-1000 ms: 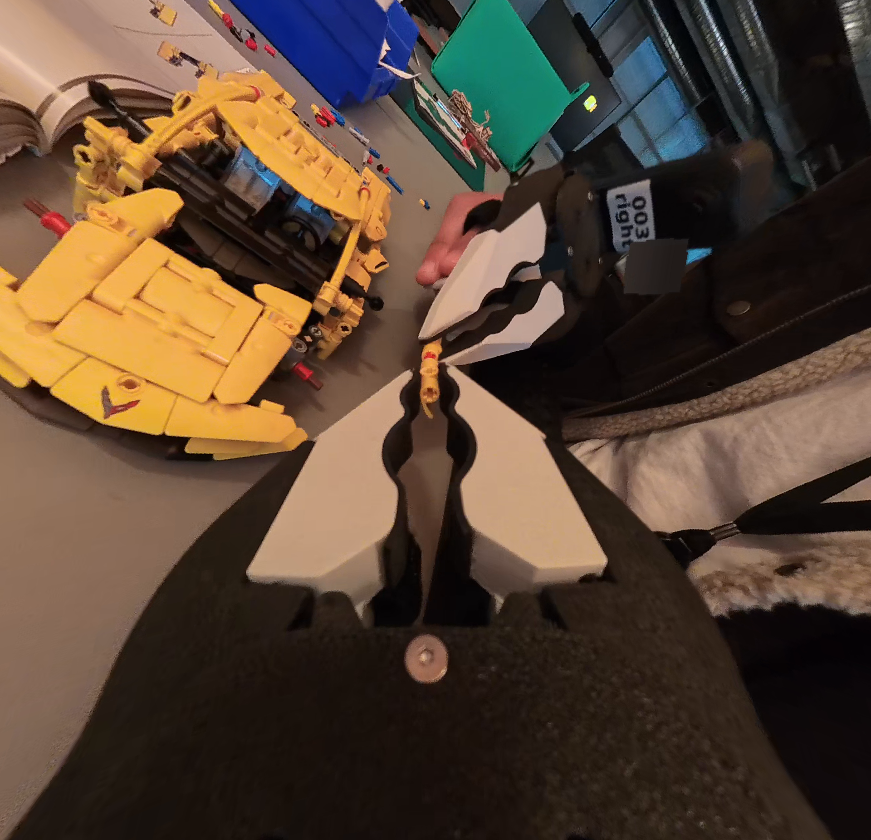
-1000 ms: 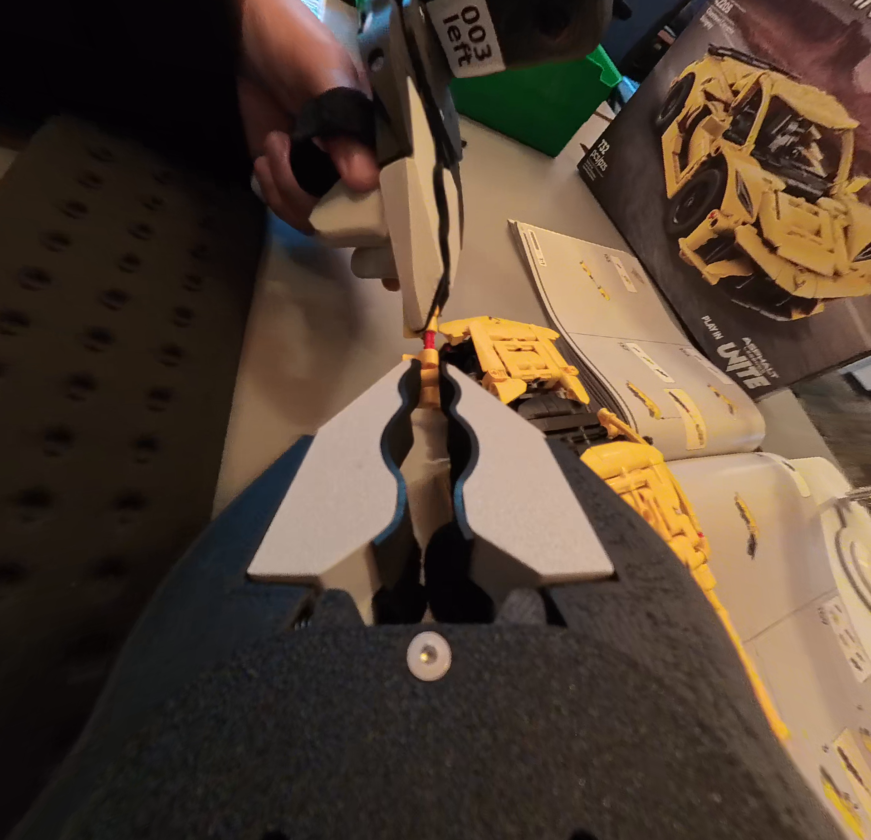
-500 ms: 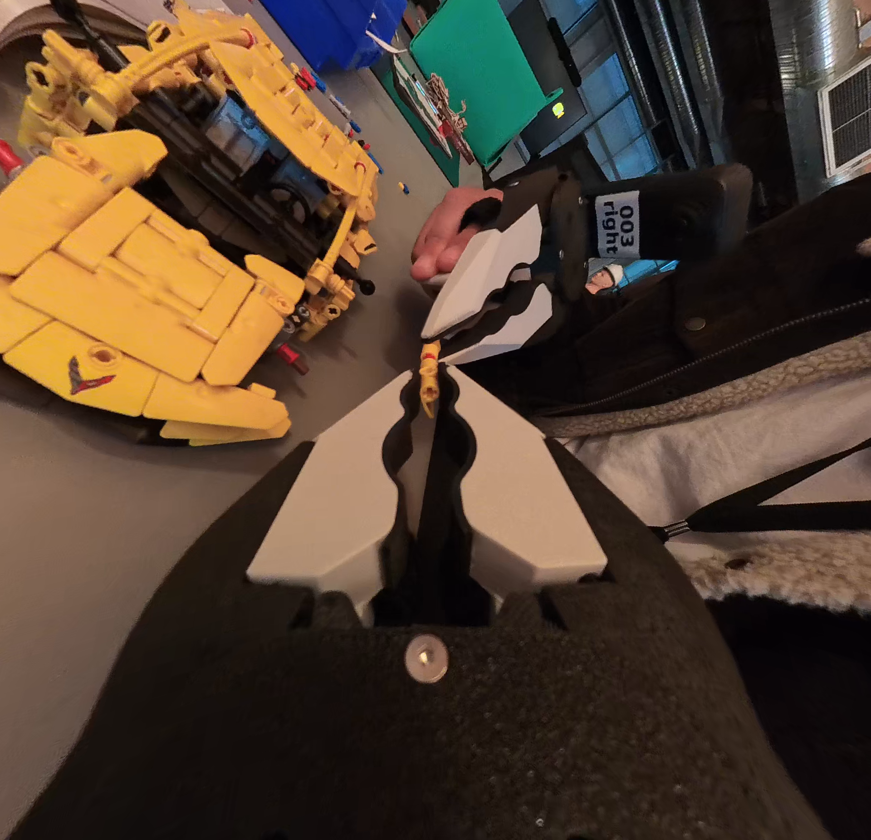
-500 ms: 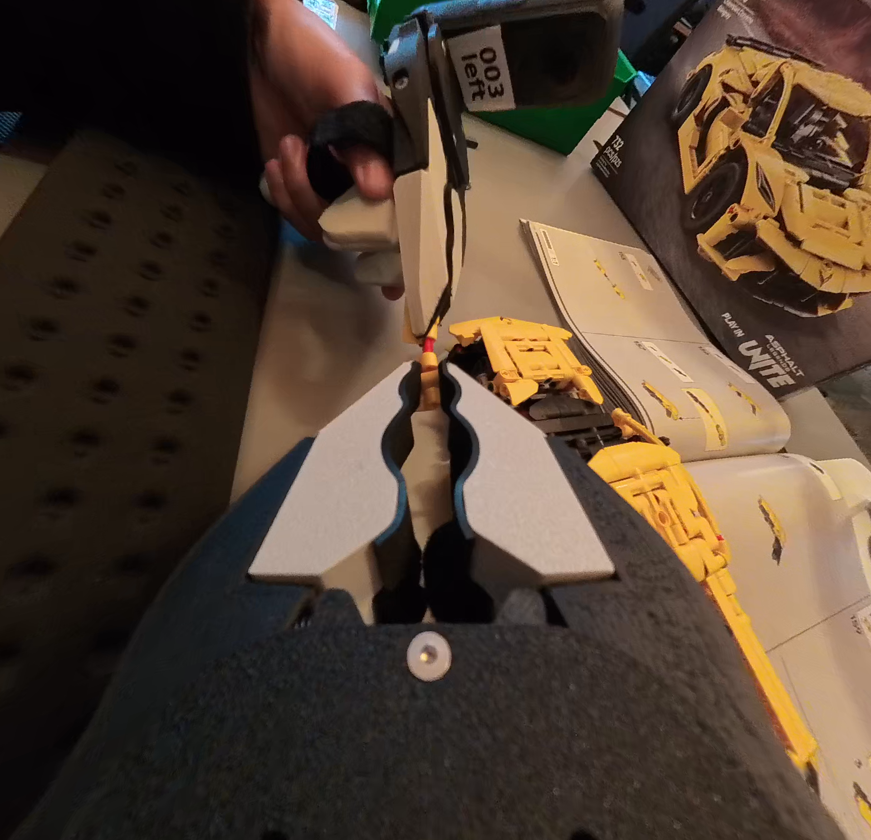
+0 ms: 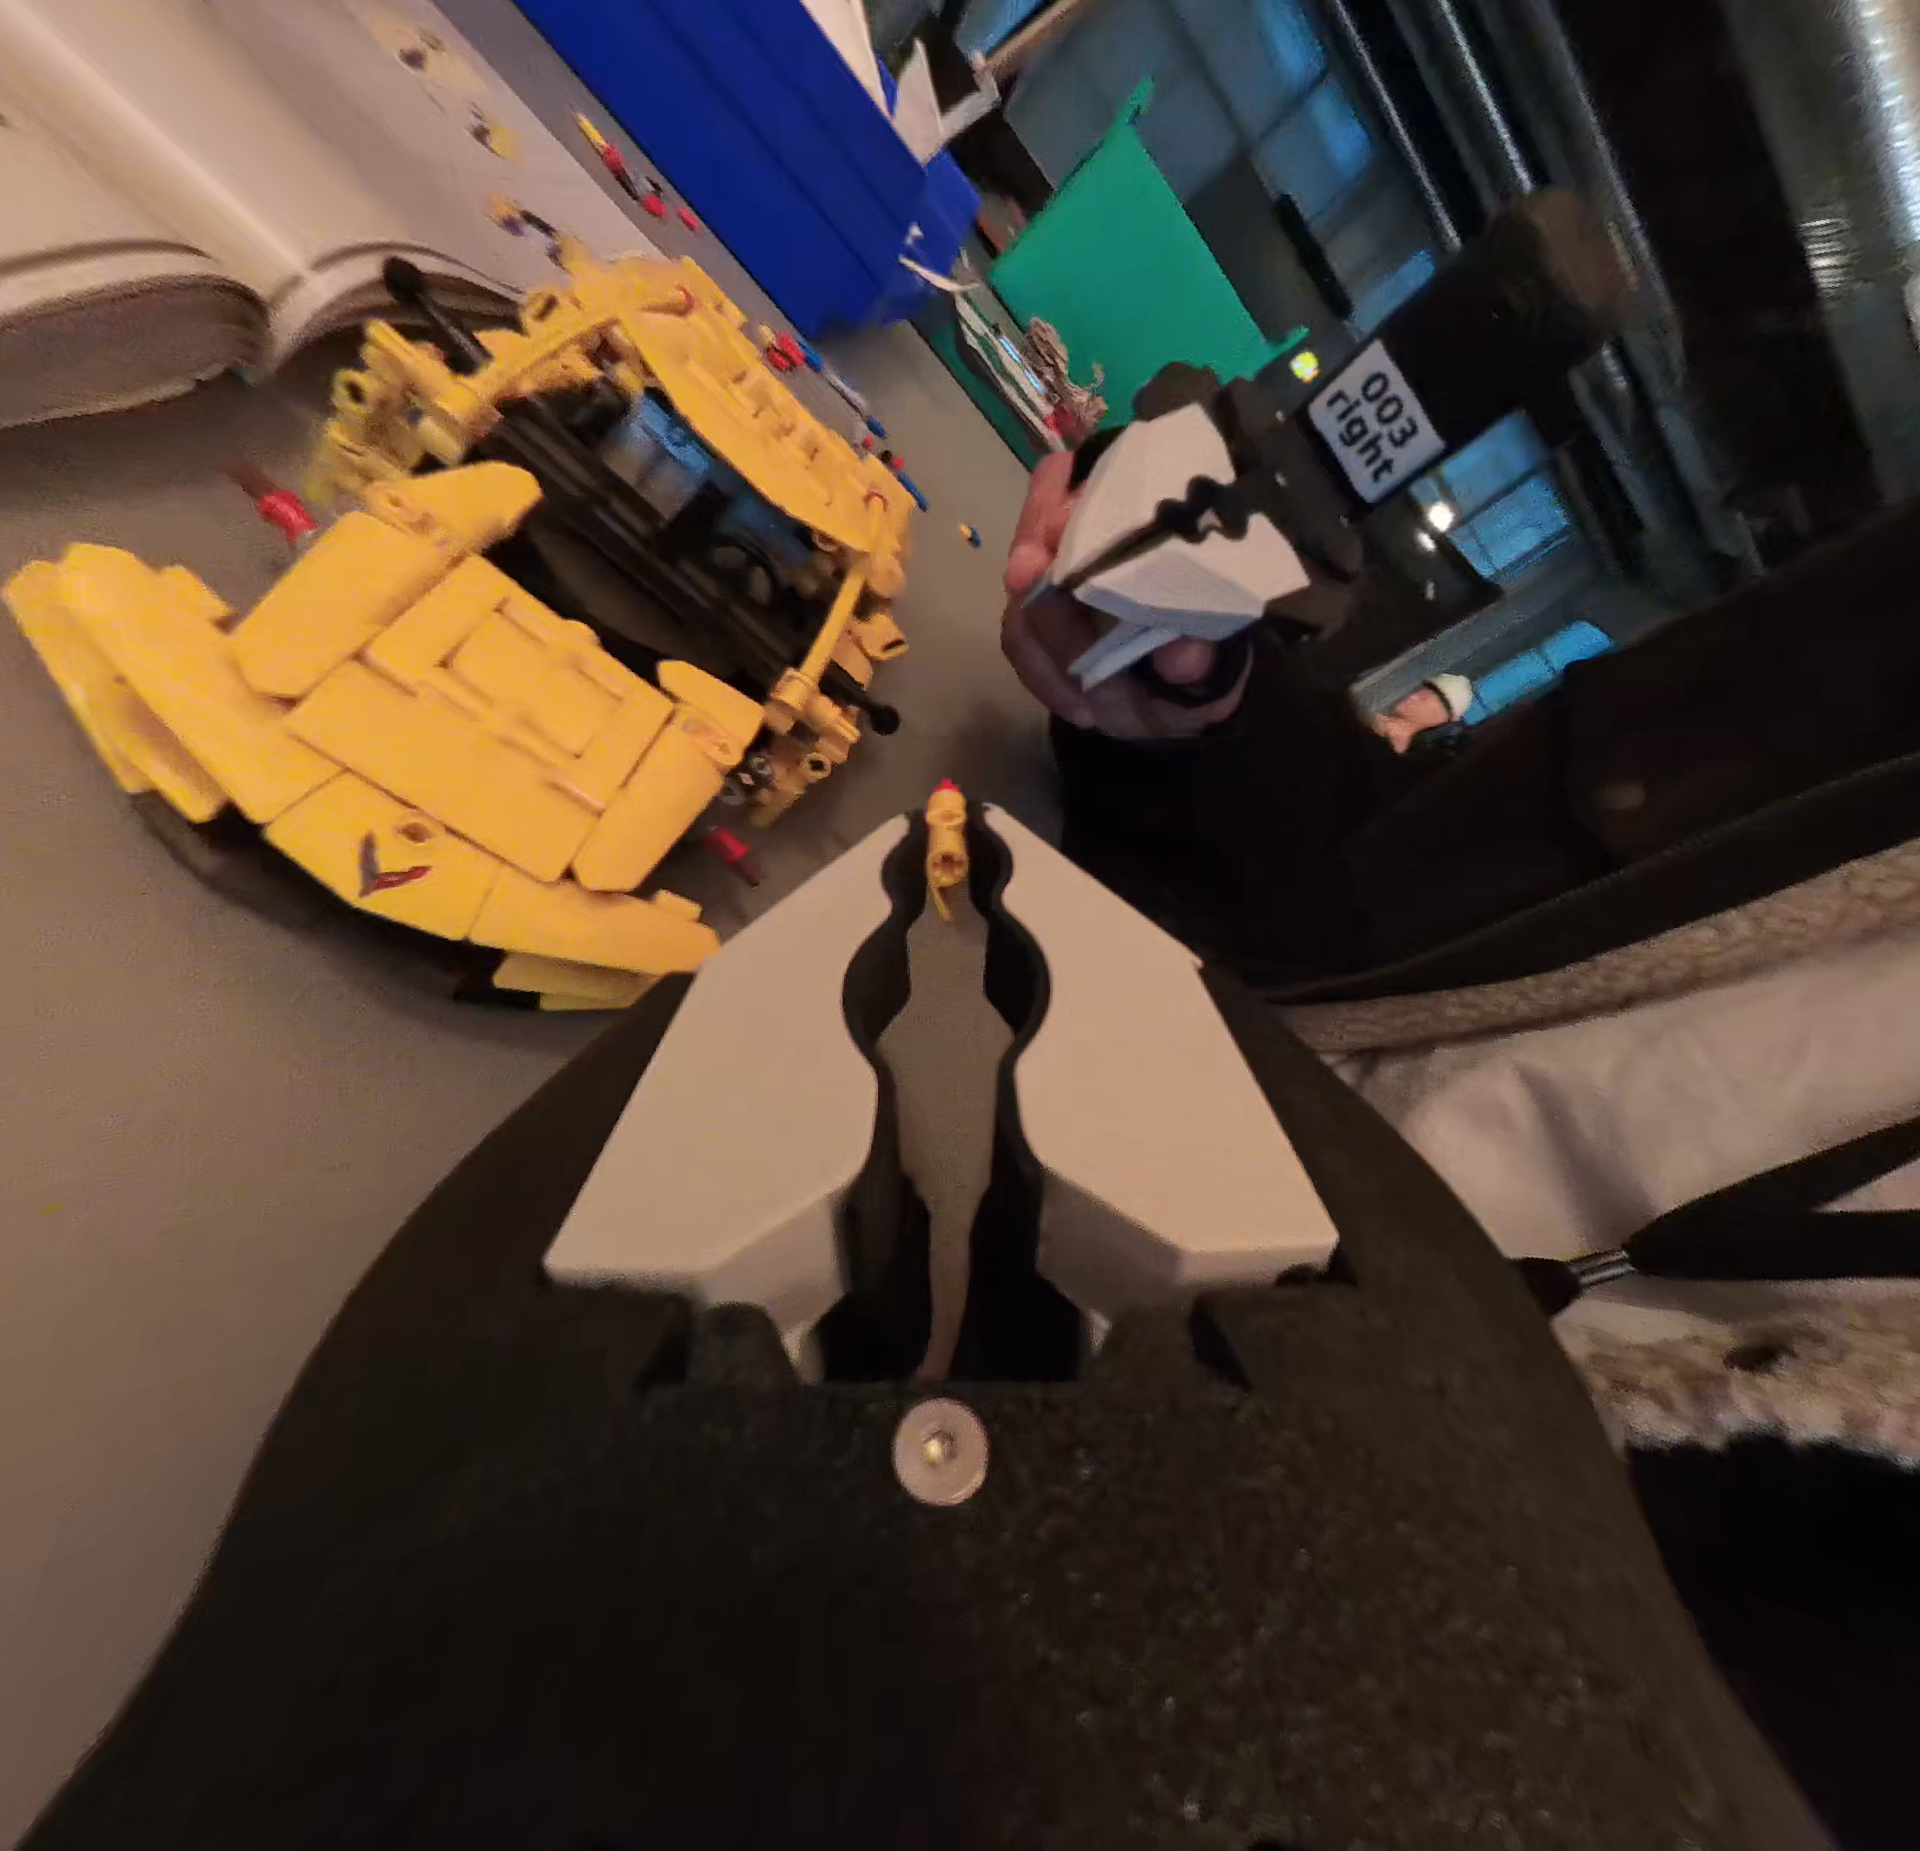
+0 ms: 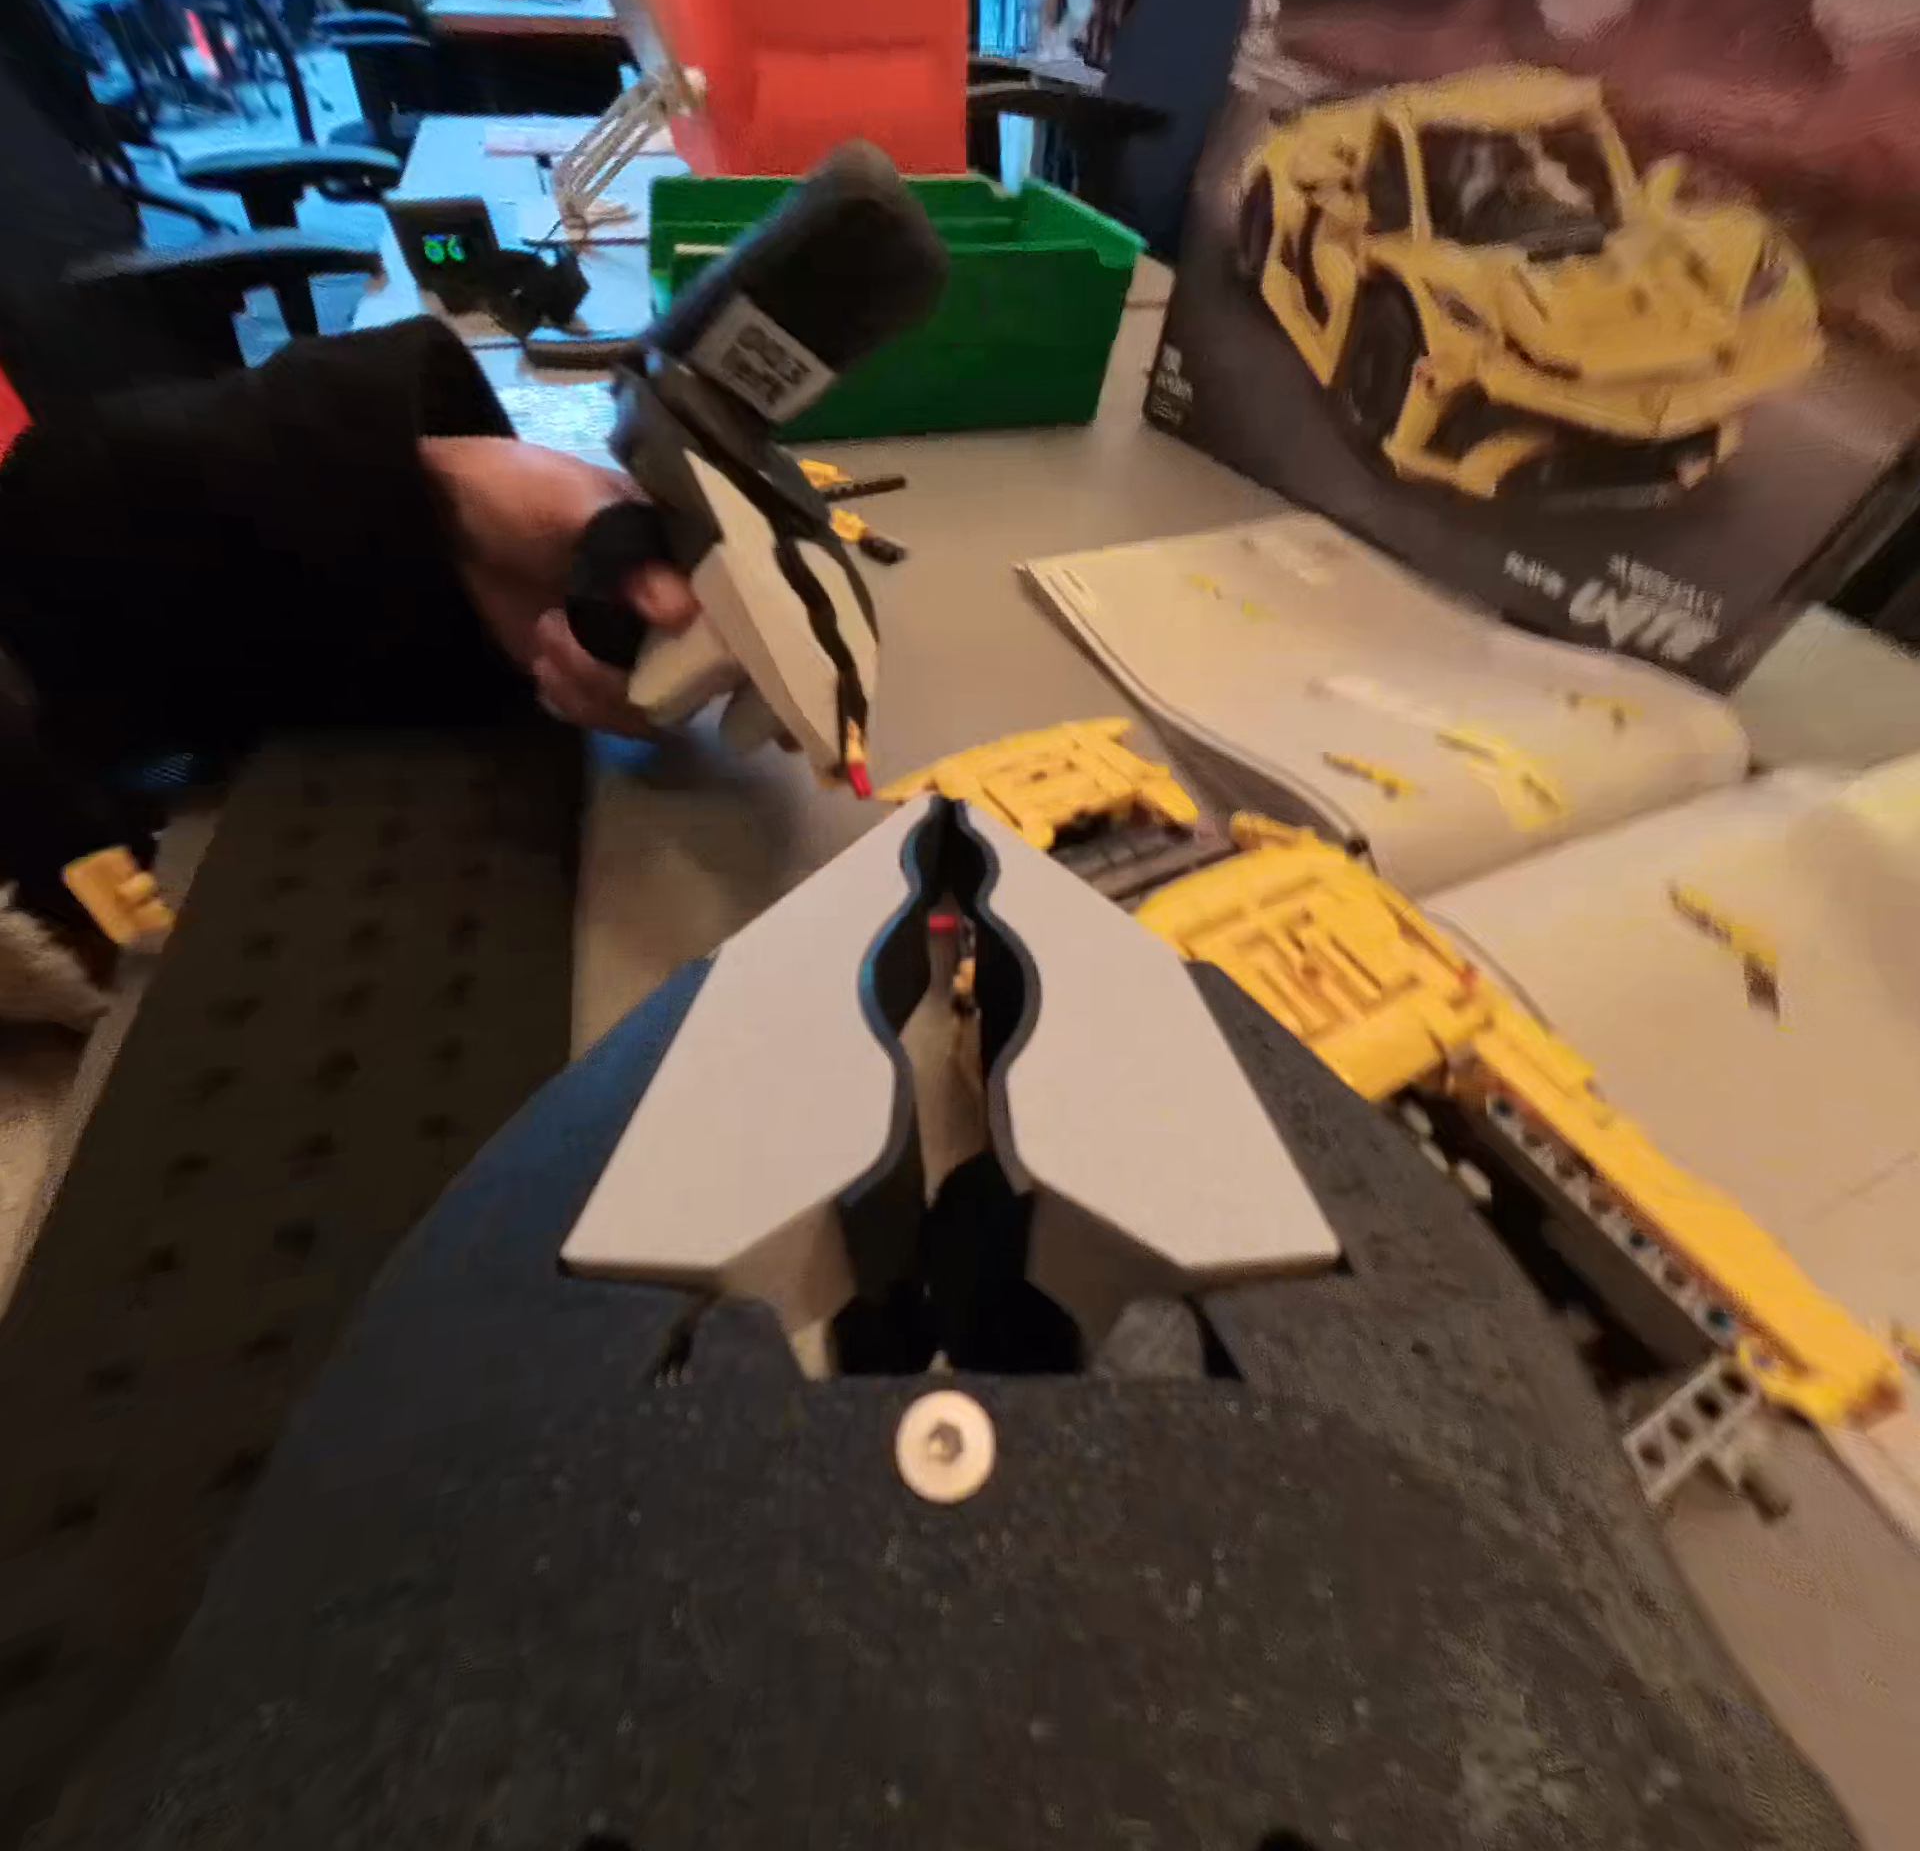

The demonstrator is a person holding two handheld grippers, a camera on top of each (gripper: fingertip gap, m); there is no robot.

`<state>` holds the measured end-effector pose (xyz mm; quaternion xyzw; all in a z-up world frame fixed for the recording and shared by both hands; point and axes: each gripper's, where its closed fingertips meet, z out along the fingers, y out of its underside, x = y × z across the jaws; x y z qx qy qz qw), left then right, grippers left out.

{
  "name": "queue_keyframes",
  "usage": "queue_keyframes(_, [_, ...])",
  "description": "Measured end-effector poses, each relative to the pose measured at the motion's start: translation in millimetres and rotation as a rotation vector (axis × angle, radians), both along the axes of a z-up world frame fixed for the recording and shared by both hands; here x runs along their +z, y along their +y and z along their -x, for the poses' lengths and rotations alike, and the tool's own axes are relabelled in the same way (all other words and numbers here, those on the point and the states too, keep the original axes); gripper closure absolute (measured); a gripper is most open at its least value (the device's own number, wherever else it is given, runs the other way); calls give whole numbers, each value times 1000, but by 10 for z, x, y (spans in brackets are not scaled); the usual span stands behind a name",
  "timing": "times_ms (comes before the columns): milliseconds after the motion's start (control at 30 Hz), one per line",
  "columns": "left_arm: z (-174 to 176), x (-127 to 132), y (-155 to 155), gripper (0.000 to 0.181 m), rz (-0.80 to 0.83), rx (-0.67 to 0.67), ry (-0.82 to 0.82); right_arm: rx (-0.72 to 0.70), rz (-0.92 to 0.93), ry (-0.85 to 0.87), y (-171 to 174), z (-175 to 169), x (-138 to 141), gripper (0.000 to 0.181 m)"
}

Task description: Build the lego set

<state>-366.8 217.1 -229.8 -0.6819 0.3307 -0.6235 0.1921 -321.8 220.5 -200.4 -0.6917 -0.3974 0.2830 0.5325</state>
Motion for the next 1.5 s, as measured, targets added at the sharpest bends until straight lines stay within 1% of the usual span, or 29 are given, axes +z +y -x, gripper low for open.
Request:
queue_keyframes(67, [-37, -35, -20, 175, -12, -14, 22, 30, 46, -12, -40, 8, -112, 181])
queue_keyframes(133, [-57, -99, 5, 175, -46, -1, 65, 45, 44, -35, -54, 39, -152, 181])
queue_keyframes(233, [-4, 29, 130, 175, 0, 71, -18, 80, 114, -11, -79, 92, -216, 180])
queue_keyframes(300, [25, 45, 183, 175, 6, 98, -29, 120, 136, -13, -139, 161, -255, 179])
queue_keyframes(400, [37, 111, 184, 175, 1, 101, -65, 155, 147, -20, -216, 277, -283, 173])
queue_keyframes(500, [41, 118, 193, 175, -4, 109, -68, 186, 168, -20, -310, 373, -318, 169])
queue_keyframes(567, [48, 143, 196, 175, 5, 109, -84, 190, 160, -48, -333, 400, -361, 167])
queue_keyframes(700, [47, 174, 184, 175, 0, 103, -97, 215, 160, -45, -369, 439, -355, 165])
queue_keyframes(767, [64, 206, 201, 175, -7, 112, -111, 281, 141, -68, -489, 533, -350, 160])
queue_keyframes(833, [118, 295, 237, 175, -26, 125, -147, 403, 105, -122, -730, 750, -344, 152])
queue_keyframes(900, [239, 461, 283, 175, -64, 150, -206, 539, 65, -166, -1014, 1056, -344, 151])
queue_keyframes(967, [429, 601, 297, 175, -114, 181, -222, 684, 64, -190, -1299, 1373, -356, 150])
queue_keyframes(1067, [859, 735, 234, 174, -196, 287, -178, 861, 80, -267, -1620, 1746, -424, 150])
queue_keyframes(1133, [1195, 753, 87, 175, -223, 370, -151, 958, 86, -374, -1812, 1901, -575, 150])
queue_keyframes(1200, [1493, 649, -108, 174, -236, 440, -91, 964, 24, -510, -1835, 2024, -778, 150])
queue_keyframes(1233, [1620, 579, -213, 175, -238, 468, -64, 955, -9, -547, -1826, 2081, -831, 151])
queue_keyframes(1300, [1831, 452, -427, 174, -232, 511, -36, 935, -26, -535, -1836, 2185, -828, 157])
queue_keyframes(1367, [1987, 366, -622, 174, -224, 552, -45, 908, -22, -552, -1808, 2225, -849, 160])
queue_keyframes(1500, [2143, 271, -891, 175, -214, 622, -96, 883, -45, -633, -1778, 2263, -911, 161])
